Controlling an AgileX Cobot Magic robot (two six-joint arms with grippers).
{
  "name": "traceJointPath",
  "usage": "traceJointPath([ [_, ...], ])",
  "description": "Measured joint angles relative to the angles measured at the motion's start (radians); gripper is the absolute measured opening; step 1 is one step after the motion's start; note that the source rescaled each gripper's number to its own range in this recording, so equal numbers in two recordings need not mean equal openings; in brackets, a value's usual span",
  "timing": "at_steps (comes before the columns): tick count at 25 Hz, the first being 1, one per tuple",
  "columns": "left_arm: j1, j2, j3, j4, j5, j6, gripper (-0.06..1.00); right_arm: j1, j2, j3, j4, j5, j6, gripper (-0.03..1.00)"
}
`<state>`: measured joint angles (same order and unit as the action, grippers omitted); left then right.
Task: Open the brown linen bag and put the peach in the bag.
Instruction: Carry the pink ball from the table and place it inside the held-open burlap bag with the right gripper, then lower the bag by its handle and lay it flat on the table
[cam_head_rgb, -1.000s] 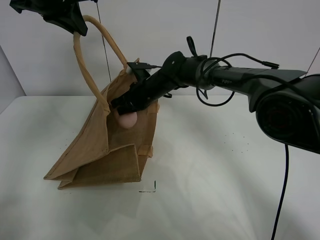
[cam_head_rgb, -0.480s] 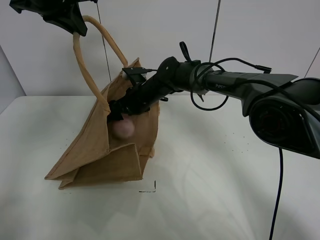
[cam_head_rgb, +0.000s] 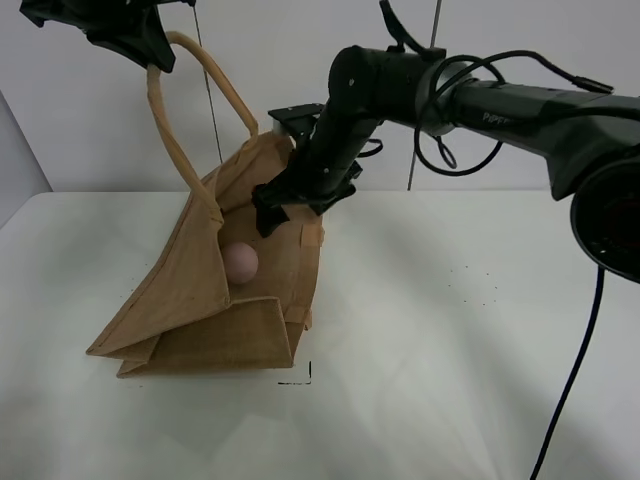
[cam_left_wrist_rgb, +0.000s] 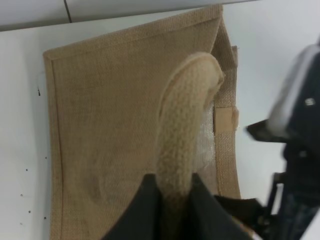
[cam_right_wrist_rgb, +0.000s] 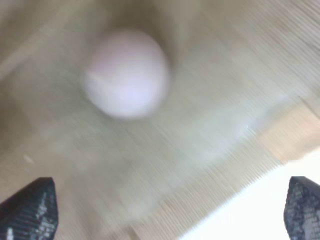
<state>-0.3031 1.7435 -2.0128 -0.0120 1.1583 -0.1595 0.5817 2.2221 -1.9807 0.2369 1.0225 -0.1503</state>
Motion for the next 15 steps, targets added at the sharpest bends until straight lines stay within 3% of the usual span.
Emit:
traceJointPath([
  [6,0.0,0.0,0.0,0.0,0.0,0.0,0.0,-0.101,-0.009,-0.003,-0.077,0.067,0.078,1.0],
  [15,0.0,0.0,0.0,0.0,0.0,0.0,0.0,-0.413,-0.009,-0.003,-0.15,0.115,0.081,1.0],
])
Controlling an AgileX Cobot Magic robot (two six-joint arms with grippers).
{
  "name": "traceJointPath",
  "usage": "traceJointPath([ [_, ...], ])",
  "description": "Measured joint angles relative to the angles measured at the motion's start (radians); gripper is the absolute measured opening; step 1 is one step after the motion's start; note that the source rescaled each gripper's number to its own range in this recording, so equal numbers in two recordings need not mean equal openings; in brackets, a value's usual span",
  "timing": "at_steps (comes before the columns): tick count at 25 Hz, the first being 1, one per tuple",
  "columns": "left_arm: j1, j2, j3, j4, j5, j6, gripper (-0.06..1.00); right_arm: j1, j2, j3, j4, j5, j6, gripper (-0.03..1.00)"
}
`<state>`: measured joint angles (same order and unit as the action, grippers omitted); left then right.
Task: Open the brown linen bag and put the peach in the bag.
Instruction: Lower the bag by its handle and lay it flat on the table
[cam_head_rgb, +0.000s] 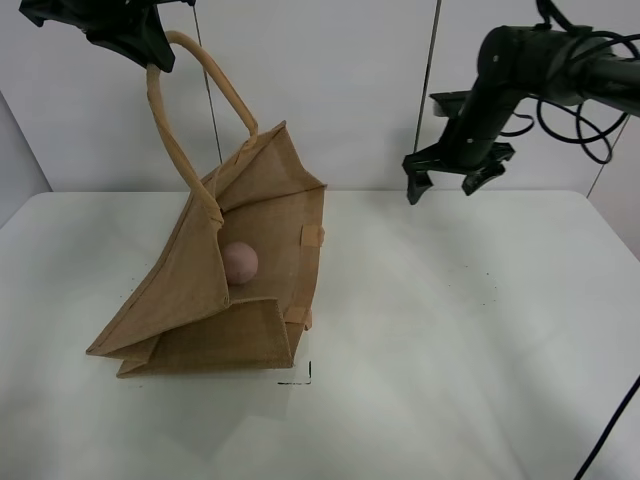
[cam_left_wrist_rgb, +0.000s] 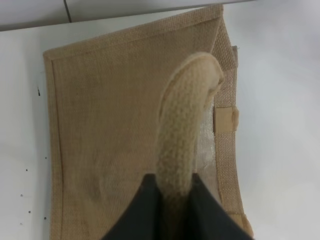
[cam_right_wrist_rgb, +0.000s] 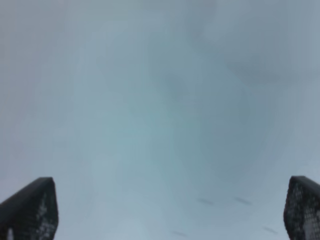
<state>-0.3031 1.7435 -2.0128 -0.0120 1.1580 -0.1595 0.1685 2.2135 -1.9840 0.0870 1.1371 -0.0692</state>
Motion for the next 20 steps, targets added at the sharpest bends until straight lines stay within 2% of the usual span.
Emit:
traceJointPath([
  [3,0.0,0.0,0.0,0.0,0.0,0.0,0.0,-0.083,0.0,0.0,-0.004,0.021,0.0,1.0],
  [6,0.0,0.0,0.0,0.0,0.0,0.0,0.0,-0.127,0.0,0.0,-0.007,0.062,0.0,1.0],
  [14,0.0,0.0,0.0,0.0,-0.001,0.0,0.0,-0.13,-0.041,0.019,0.003,0.078,-0.007,1.0],
  [18,0.0,0.0,0.0,0.0,-0.001,0.0,0.0,-0.13,-0.179,0.152,0.003,0.077,-0.007,1.0],
  [20,0.0,0.0,0.0,0.0,-0.001,0.0,0.0,-0.13,-0.275,0.266,0.004,0.077,-0.007,1.0],
])
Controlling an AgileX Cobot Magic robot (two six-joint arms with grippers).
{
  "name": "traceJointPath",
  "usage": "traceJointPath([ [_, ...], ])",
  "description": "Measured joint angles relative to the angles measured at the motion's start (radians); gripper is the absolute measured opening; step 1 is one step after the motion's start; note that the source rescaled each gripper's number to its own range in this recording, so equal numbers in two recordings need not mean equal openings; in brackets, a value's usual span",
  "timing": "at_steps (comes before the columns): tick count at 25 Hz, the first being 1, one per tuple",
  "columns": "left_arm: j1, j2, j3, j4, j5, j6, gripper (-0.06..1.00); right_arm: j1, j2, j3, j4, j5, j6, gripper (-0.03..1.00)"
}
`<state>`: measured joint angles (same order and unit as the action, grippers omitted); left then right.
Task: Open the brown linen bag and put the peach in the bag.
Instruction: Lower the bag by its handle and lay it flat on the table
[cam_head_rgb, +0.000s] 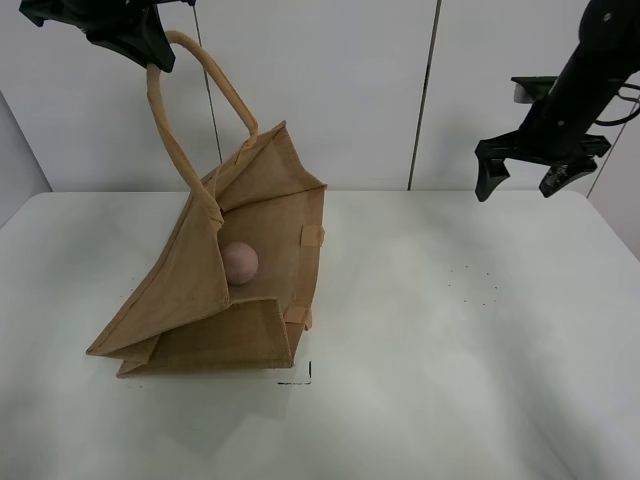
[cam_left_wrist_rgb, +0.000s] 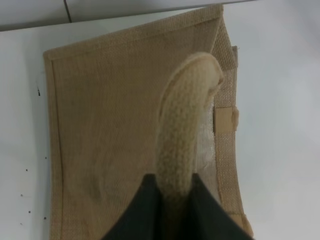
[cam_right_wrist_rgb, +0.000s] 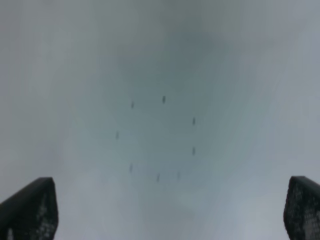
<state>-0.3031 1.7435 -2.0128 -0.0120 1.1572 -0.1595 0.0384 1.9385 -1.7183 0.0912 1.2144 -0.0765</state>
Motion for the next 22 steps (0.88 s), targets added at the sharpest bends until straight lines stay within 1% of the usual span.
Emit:
traceJointPath([
  [7,0.0,0.0,0.0,0.0,0.0,0.0,0.0,0.0,-0.435,0.472,0.0,0.0,-0.001,1.0],
  [12,0.0,0.0,0.0,0.0,0.0,0.0,0.0,0.0,-0.777,0.804,-0.004,0.0,-0.026,1.0],
  [14,0.0,0.0,0.0,0.0,0.0,0.0,0.0,0.0,-0.918,0.926,-0.003,-0.026,-0.027,1.0],
  [18,0.0,0.0,0.0,0.0,0.001,0.0,0.0,0.0,-1.183,1.111,-0.003,-0.113,-0.027,1.0],
  [20,0.0,0.0,0.0,0.0,0.001,0.0,0.0,0.0,-1.327,1.178,-0.004,-0.149,-0.027,1.0],
  [22,0.0,0.0,0.0,0.0,0.002,0.0,0.0,0.0,-1.452,1.212,-0.007,-0.162,-0.027,1.0],
])
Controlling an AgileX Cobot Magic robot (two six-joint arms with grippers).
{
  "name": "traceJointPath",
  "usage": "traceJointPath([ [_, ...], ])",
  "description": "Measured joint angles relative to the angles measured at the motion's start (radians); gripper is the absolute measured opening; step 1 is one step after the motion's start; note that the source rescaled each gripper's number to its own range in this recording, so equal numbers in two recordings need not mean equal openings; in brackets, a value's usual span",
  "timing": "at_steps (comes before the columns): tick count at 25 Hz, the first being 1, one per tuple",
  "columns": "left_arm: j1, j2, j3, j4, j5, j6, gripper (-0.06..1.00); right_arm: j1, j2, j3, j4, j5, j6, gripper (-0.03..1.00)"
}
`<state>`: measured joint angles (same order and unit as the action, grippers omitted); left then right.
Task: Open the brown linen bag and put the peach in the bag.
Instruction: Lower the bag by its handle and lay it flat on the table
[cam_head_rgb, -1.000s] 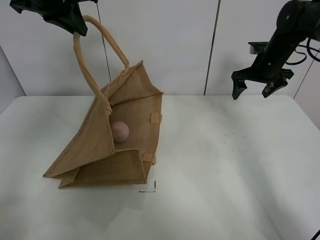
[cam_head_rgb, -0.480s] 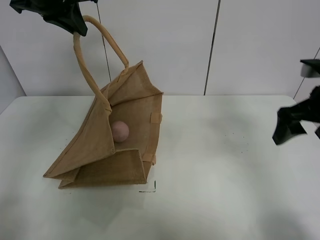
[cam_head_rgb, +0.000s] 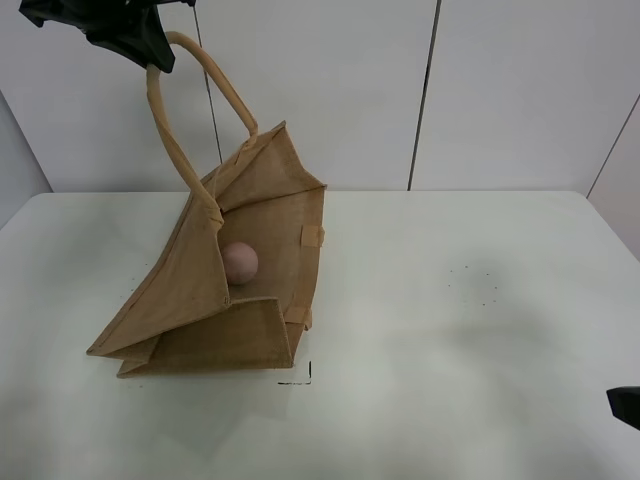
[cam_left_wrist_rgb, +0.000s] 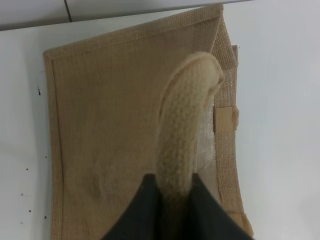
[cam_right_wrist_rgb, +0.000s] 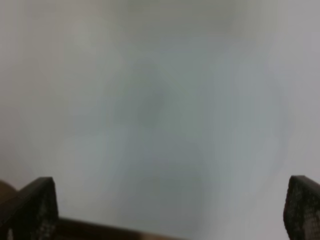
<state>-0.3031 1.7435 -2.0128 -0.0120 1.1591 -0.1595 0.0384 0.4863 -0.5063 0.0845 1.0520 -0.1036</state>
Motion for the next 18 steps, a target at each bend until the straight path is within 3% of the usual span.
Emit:
traceJointPath([
  [11,0.0,0.021,0.0,0.0,0.001,0.0,0.0,0.0,-0.462,0.007,-0.034,-0.02,0.028,1.0],
  [18,0.0,0.085,0.031,-0.003,-0.049,0.0,0.0,0.0,-0.49,0.012,-0.061,-0.02,0.063,1.0],
])
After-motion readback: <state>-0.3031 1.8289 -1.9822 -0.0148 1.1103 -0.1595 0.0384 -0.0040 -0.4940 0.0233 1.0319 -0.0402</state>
